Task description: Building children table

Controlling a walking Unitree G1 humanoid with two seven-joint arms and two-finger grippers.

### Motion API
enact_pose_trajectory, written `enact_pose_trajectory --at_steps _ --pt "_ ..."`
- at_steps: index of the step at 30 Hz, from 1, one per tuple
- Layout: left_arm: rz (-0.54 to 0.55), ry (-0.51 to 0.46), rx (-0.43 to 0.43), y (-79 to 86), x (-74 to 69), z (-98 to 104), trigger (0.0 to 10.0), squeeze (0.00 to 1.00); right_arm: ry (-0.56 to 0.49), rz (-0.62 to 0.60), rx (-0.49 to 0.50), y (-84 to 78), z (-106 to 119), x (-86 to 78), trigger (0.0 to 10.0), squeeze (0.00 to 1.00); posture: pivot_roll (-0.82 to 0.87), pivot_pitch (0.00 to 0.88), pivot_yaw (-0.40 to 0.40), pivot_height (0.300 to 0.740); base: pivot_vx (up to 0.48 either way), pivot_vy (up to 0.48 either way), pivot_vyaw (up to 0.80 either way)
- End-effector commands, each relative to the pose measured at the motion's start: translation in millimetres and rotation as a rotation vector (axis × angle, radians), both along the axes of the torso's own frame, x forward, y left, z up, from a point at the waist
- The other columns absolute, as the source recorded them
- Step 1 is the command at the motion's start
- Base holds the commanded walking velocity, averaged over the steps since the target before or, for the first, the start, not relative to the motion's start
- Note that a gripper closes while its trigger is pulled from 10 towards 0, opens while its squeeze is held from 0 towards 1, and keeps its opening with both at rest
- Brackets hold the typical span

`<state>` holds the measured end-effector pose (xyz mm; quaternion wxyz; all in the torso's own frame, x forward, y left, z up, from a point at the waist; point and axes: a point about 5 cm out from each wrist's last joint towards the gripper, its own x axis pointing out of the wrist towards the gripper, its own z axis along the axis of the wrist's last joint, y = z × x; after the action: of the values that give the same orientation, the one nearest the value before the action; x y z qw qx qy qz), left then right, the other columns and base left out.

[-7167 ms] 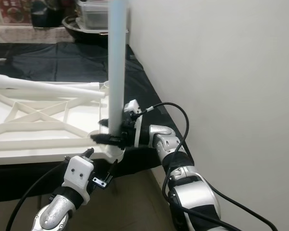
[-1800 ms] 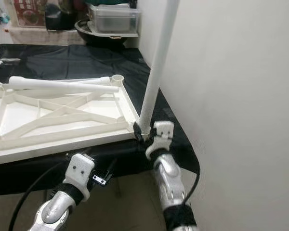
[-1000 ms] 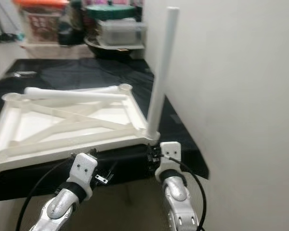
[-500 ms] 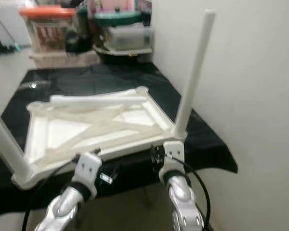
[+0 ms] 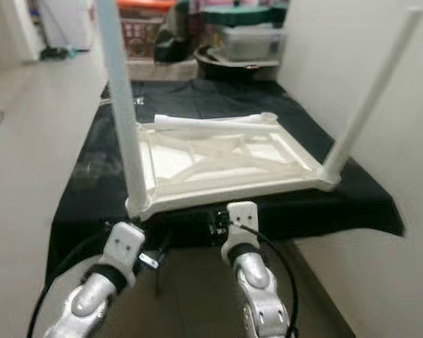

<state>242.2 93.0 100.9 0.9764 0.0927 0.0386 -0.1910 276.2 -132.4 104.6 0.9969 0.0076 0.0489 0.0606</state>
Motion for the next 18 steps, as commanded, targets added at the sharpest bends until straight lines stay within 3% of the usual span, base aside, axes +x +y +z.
enact_pose_trajectory --at_steps 1,10,18 --pt "-0.005 0.008 -0.003 -1.0 -0.5 -1.3 10.0 0.00 0.002 0.013 0.018 -0.8 1.6 0.2 10.0 0.00 0.07 0.000 -0.078 0.740 0.000 0.000 0.00" --pt "0.004 0.003 -0.006 -0.5 0.0 -0.8 10.0 0.00 -0.017 0.157 0.071 4.9 8.8 1.7 10.0 0.00 0.07 0.000 -0.077 0.740 0.000 0.000 0.00" --pt "0.017 -0.007 -0.007 2.6 -0.1 1.9 10.0 0.00 -0.034 0.291 0.031 26.6 10.2 -9.4 10.0 0.00 0.07 0.000 -0.075 0.740 0.000 0.000 0.05"
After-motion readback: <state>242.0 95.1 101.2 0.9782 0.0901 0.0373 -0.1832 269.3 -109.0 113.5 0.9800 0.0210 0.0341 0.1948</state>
